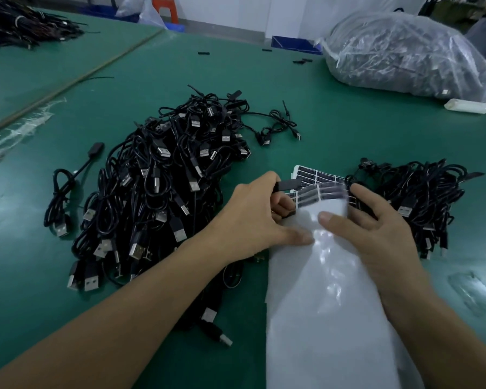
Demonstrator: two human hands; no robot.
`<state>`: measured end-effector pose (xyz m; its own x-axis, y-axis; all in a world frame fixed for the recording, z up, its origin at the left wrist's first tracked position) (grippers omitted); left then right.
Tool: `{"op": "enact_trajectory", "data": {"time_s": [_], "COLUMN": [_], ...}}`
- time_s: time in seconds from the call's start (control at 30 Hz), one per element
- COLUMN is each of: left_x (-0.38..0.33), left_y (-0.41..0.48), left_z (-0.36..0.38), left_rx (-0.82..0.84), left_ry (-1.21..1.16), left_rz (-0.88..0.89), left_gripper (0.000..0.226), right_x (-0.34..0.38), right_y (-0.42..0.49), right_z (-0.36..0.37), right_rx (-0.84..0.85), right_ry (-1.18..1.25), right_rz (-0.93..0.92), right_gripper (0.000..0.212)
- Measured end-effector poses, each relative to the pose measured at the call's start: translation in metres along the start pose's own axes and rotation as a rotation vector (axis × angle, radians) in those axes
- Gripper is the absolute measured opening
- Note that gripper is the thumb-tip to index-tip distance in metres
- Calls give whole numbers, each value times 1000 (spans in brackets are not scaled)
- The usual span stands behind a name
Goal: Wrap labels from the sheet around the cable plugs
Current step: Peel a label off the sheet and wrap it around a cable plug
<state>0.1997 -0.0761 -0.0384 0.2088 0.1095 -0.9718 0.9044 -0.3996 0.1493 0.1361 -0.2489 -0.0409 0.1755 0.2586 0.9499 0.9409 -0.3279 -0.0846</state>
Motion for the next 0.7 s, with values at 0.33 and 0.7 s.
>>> {"op": "enact_trajectory", "data": {"time_s": [0.33,0.7], "left_x": [-3,-1], "left_y": [0,0], "left_z": [1,2], "left_rx": [14,34], "left_ry": [19,-45], "left_rz": [36,25], "left_gripper": [61,57], "right_x": [3,3], "right_y": [-1,3], "right_z": [6,8], "right_rx": [67,153], "right_ry": [-52,-99], "right_rz": [-57,-82], "right_gripper": [64,19]}}
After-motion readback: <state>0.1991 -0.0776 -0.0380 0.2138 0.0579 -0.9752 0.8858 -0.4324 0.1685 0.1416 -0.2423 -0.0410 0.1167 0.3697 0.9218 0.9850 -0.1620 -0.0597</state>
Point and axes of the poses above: each hand's wrist, its own y-axis towards the middle knuckle, its own z-axis out of the palm, x = y × z, the point moved 8 cm from there along y, towards the middle knuckle, and after that the axes turned 15 degrees about -y, right-handed, at the moved point
